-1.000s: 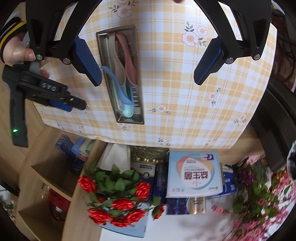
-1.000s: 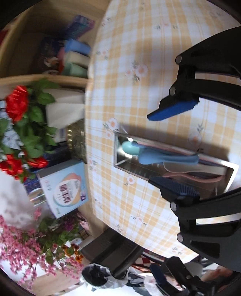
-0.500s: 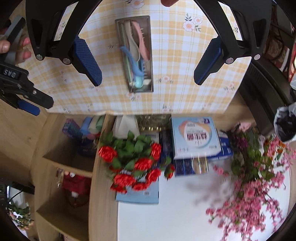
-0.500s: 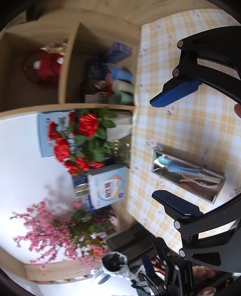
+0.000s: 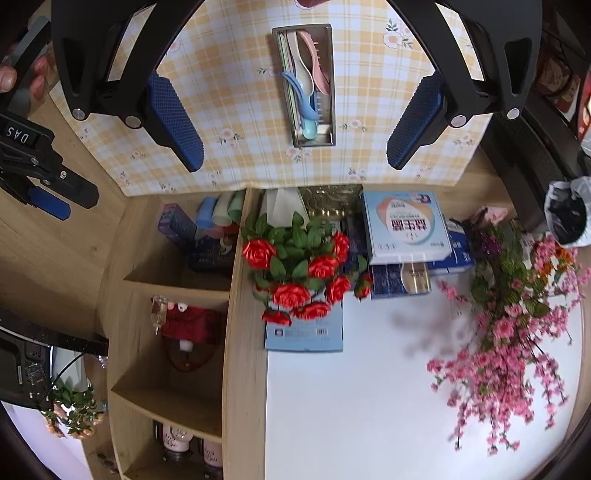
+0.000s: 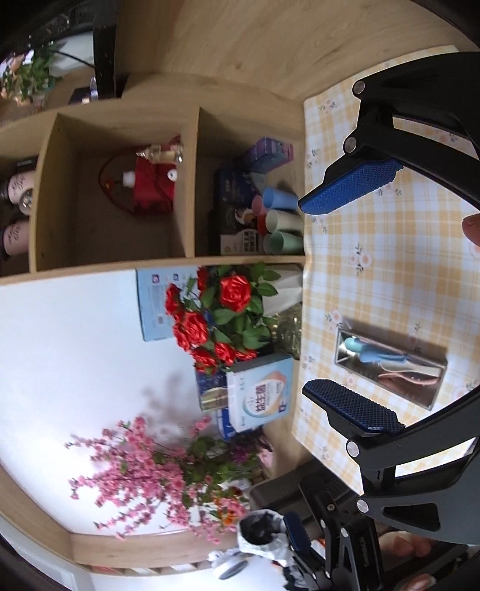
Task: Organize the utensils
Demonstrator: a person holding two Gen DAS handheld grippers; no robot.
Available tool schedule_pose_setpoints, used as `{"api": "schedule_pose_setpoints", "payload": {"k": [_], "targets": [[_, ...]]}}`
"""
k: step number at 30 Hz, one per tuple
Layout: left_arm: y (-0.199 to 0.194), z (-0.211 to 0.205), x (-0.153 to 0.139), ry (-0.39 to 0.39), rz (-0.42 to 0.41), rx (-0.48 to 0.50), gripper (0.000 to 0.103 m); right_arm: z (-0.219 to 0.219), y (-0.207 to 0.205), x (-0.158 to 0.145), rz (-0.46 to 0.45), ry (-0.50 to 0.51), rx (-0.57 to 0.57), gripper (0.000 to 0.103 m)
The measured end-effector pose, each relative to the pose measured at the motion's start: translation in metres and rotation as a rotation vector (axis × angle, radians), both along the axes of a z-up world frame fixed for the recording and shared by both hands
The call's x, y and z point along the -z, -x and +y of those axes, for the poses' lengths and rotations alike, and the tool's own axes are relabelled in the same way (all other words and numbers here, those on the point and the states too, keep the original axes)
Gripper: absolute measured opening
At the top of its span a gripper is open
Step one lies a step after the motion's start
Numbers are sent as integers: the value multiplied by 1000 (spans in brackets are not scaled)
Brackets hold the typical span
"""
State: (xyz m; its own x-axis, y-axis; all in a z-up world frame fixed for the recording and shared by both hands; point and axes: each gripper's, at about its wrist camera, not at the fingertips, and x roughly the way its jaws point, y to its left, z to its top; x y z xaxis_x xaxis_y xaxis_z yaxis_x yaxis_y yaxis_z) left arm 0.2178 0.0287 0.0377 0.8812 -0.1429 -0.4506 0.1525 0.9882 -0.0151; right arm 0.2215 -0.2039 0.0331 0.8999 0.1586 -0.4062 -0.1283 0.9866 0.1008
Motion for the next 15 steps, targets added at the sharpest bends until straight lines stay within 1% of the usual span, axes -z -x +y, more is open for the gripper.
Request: {"api": "schedule_pose_setpoints", "payload": {"k": [2, 4, 10, 15], "targets": [[10, -5, -7, -23, -28, -14, 97, -4, 5, -4, -9, -2, 10, 88], [16, -7, -11, -26, -40, -12, 97, -9, 10, -8, -18, -2, 19, 88], [24, -9, -22, -12, -48, -2, 97, -18, 21, -14, -24, -17, 43, 88], [30, -11, -25, -16, -56, -12, 97, -23, 29, -18, -37, -29, 54, 88]]}}
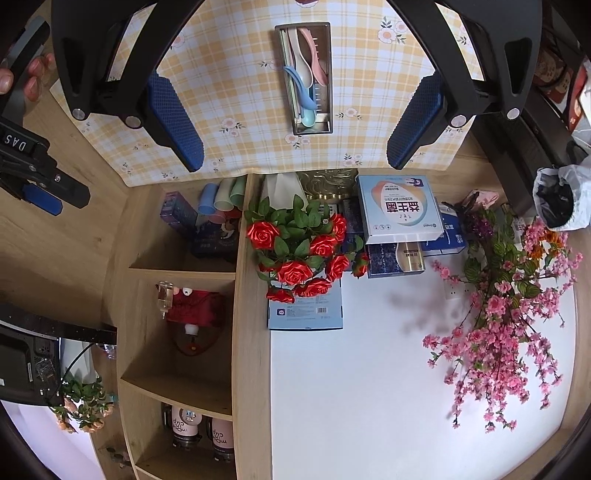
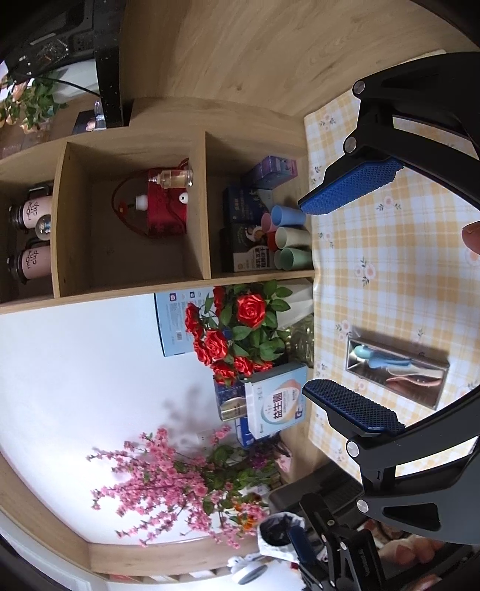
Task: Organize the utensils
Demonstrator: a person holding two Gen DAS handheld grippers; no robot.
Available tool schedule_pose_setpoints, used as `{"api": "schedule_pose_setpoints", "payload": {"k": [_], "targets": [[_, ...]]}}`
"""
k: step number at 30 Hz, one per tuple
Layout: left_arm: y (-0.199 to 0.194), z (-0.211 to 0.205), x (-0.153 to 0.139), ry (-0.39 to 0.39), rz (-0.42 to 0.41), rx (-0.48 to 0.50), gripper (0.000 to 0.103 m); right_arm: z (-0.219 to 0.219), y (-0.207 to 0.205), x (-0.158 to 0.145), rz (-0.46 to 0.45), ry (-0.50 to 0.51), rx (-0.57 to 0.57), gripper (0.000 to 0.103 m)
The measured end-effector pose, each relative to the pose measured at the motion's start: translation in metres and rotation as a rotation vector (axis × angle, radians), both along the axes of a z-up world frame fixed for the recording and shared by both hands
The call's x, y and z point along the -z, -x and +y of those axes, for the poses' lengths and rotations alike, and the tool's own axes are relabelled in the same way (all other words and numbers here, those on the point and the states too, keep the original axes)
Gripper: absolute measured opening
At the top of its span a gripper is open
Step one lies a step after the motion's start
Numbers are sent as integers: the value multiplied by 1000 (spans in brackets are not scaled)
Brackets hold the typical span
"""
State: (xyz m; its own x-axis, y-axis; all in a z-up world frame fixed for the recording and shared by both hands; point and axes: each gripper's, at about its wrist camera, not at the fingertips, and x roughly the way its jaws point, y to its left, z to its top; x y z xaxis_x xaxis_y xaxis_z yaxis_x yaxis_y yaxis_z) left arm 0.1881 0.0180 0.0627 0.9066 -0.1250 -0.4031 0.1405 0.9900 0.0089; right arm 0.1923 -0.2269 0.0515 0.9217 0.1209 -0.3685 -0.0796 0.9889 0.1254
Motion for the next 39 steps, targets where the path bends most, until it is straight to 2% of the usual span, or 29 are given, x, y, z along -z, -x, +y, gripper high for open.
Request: {"api": "schedule_pose_setpoints", "payload": {"k": [13, 39], "targets": [[6, -7, 0, -15, 0, 4, 97, -8, 8, -2, -8, -9, 28, 88], [3, -4, 4, 7, 31, 12, 97, -11, 8, -2, 0, -3, 45, 88]]}}
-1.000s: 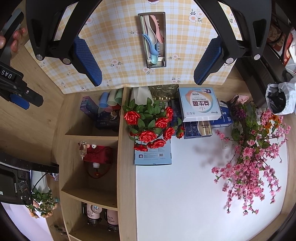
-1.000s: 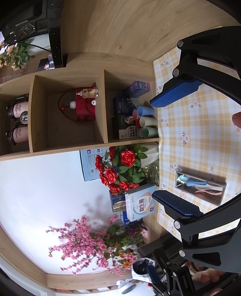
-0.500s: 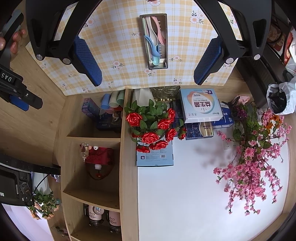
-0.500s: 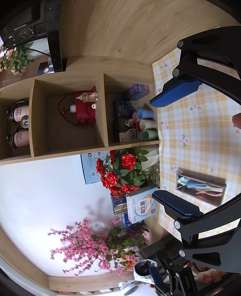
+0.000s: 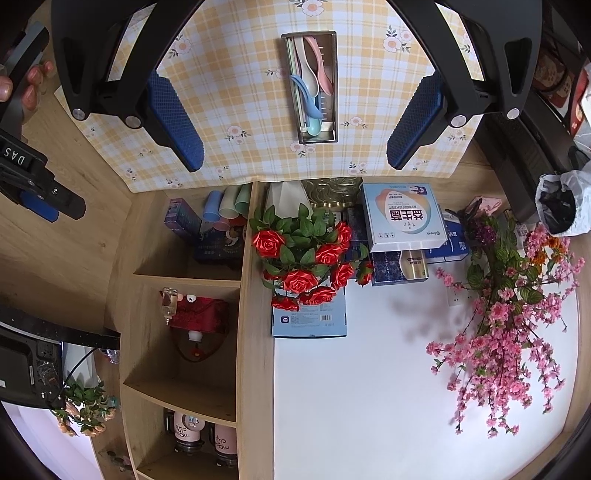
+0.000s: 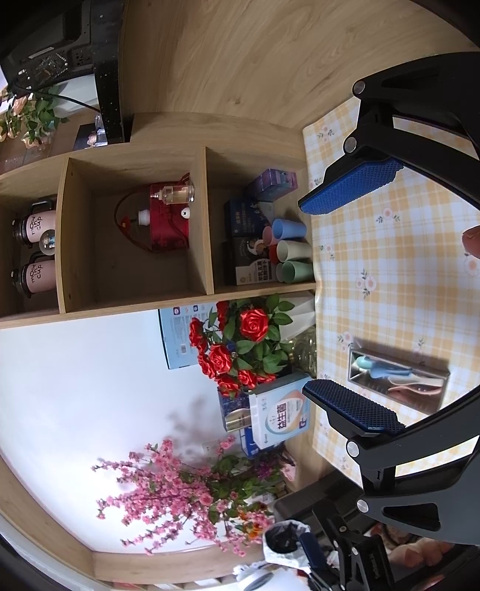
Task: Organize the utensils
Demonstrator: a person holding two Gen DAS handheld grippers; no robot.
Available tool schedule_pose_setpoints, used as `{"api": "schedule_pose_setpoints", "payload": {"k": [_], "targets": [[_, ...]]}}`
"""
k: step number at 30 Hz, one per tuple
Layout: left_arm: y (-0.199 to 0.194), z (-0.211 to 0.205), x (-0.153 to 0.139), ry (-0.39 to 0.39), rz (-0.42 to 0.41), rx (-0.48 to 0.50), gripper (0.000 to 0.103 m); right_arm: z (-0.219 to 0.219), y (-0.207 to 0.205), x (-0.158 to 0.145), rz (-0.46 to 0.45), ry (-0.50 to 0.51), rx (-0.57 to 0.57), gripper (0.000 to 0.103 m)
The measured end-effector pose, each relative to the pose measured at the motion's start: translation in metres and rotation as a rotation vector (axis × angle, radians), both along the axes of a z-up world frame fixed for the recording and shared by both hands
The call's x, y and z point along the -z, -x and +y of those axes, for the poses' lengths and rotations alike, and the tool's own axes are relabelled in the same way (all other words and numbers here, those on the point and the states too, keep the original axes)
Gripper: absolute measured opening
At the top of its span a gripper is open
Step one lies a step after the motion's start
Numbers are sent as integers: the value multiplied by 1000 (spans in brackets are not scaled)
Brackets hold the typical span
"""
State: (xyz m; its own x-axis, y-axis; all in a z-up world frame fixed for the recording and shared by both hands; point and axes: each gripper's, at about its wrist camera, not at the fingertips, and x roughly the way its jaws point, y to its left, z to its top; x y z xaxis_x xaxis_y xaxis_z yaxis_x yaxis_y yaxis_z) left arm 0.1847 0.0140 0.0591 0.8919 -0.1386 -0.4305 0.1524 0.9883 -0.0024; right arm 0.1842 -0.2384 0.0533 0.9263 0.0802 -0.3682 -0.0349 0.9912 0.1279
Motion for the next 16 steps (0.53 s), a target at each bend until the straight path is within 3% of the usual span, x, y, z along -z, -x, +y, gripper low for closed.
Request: {"api": "schedule_pose_setpoints", "payload": {"k": [16], "targets": [[-4, 3, 4, -10, 9, -16, 97, 3, -7, 3, 15, 7, 6, 88]]}}
